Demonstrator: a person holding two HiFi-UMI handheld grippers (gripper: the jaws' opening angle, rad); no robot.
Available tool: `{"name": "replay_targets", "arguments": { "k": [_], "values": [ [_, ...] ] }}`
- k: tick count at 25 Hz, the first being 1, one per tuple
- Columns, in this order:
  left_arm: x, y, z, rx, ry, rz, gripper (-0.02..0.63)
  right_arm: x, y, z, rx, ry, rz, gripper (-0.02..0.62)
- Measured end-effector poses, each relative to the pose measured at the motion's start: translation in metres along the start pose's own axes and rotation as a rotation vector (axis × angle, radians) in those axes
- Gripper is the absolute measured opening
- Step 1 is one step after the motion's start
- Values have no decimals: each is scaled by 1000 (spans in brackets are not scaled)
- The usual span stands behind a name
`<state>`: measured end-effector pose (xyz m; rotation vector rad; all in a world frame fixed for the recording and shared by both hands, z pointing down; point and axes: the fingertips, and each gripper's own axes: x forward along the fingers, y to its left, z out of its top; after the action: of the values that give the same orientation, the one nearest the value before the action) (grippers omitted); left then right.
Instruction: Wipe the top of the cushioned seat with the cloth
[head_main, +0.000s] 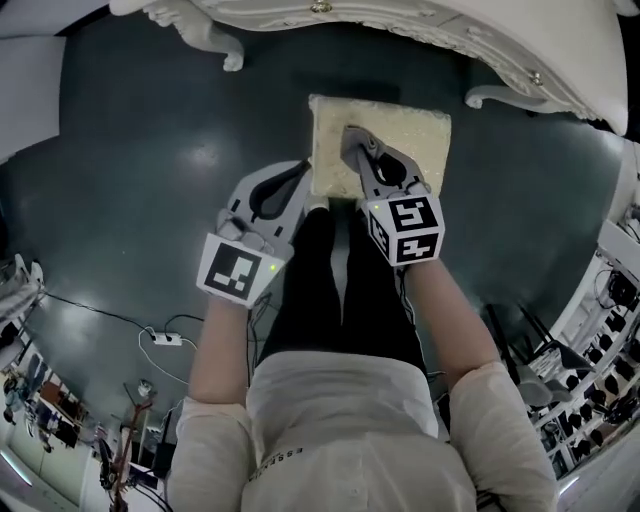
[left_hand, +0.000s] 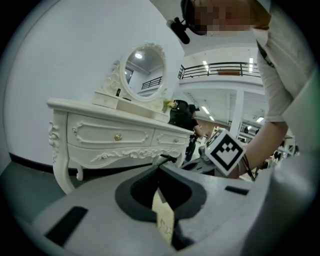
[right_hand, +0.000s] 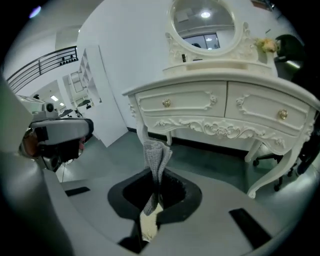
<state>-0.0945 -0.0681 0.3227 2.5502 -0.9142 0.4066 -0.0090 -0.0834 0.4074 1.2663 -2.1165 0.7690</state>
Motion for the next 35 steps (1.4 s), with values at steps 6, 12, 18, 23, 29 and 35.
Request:
{"name": "replay_targets", "arguments": {
  "k": [6,12,18,23,29,35],
  "values": [
    [25,30,-44,-17,22,32,2,74,-18,-33,-23,47,15,28],
    [41,52,-80,-30,11,100,2,130,-28,-69,-25,117,54,28],
    [58,64,-107,-40,8,128,2,163,-38,-88,-27,144,61,28],
    [69,64,-123,-54,9,138,2,178,-44,-101,-50,181,74,28],
    [80,52,-130,-64,24,135,2,178,-51,-103,-80,190,112,28],
    [97,40,-124,-48,19,124,2,172,-66,-108,-83,201,120,28]
  ]
}}
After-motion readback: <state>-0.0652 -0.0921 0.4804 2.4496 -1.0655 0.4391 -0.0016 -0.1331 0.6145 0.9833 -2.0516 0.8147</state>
